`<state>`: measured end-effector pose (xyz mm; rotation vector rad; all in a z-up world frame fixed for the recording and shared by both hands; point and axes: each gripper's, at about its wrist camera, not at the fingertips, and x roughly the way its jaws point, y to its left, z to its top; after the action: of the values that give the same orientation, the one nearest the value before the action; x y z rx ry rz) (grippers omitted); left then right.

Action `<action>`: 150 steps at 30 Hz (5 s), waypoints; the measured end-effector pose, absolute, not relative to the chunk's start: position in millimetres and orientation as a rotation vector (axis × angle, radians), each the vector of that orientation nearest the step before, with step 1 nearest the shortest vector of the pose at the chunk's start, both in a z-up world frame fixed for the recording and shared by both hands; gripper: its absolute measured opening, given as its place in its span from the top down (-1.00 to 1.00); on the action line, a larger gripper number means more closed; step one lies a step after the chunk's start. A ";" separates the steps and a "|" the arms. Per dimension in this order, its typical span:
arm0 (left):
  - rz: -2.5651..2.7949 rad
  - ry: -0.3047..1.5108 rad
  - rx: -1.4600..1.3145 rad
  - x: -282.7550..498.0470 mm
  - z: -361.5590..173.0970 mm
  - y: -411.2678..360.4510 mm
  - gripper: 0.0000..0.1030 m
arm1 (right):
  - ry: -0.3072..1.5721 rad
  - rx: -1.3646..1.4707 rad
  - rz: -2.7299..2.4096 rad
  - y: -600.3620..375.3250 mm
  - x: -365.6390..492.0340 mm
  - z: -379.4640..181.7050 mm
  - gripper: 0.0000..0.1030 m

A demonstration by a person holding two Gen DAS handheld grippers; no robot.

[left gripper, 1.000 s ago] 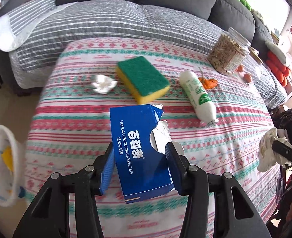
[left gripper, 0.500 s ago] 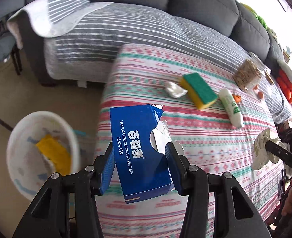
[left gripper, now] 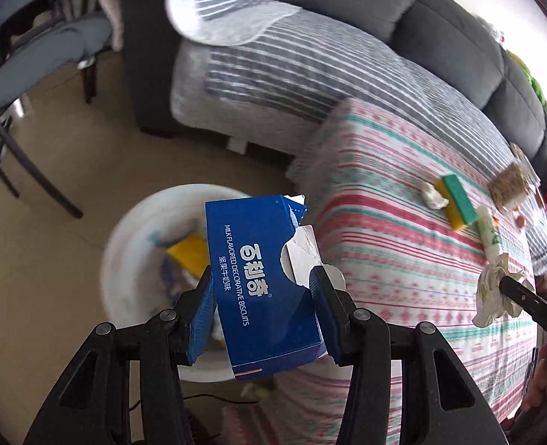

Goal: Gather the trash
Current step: 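Carry the blue box to the bin and release it with the left tool, then drop the crumpled tissue into the bin with the right tool, then move both open tools back over the table toward the remaining trash, then grasp the small white tissue with the left tool while the right tool grasps the white bottle, then carry the small tissue to the bin and release it with the left tool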

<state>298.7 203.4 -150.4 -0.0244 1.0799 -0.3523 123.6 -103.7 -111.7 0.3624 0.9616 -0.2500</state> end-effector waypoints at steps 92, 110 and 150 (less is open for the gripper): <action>-0.571 1.054 0.148 309.6 -165.0 -12.6 -0.73 | 0.892 0.474 -0.507 -245.3 69.6 -120.6 -0.50; -0.666 0.996 0.036 347.7 -207.1 -68.5 0.12 | 0.941 0.589 -0.351 -267.3 133.8 -166.3 -0.27; -0.682 0.988 0.110 271.2 -143.6 9.5 0.65 | 0.924 0.509 -0.369 -226.1 63.4 -111.2 0.20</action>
<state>271.2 9.5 -143.6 0.1097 0.9882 -0.6817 63.4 -226.1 -111.2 0.5092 0.9237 -0.3686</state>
